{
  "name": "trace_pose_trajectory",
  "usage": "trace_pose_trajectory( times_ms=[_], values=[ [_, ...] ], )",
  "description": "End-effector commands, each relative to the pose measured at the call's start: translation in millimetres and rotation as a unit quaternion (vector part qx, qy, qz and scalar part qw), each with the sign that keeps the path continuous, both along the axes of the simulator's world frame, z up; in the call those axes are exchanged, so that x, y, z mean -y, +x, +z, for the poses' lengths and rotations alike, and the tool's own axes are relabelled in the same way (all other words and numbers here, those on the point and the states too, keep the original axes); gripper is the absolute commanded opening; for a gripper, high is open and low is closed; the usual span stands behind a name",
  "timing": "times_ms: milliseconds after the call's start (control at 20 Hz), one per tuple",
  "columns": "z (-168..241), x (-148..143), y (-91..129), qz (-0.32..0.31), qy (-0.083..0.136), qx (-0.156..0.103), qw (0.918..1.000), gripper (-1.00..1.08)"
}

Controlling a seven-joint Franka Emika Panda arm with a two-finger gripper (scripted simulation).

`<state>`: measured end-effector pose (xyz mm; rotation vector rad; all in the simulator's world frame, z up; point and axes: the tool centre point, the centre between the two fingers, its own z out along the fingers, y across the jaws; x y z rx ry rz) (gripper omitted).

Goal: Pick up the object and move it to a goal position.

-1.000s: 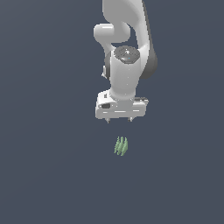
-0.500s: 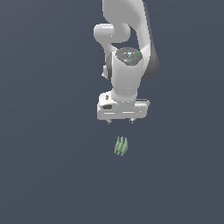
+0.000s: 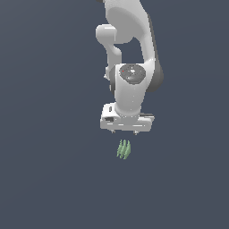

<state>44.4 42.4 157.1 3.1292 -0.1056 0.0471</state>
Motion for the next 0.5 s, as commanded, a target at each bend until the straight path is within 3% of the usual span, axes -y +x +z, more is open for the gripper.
trace_pose_trajectory(
  times_ms=[0, 450],
  values=[
    [-11.7, -1.8, 8.6, -0.028, 0.002, -0.003, 0.9996, 1.00],
    [-44.7, -6.6, 29.5, -0.102, 0.007, -0.012, 0.9946, 1.00]
  ],
)
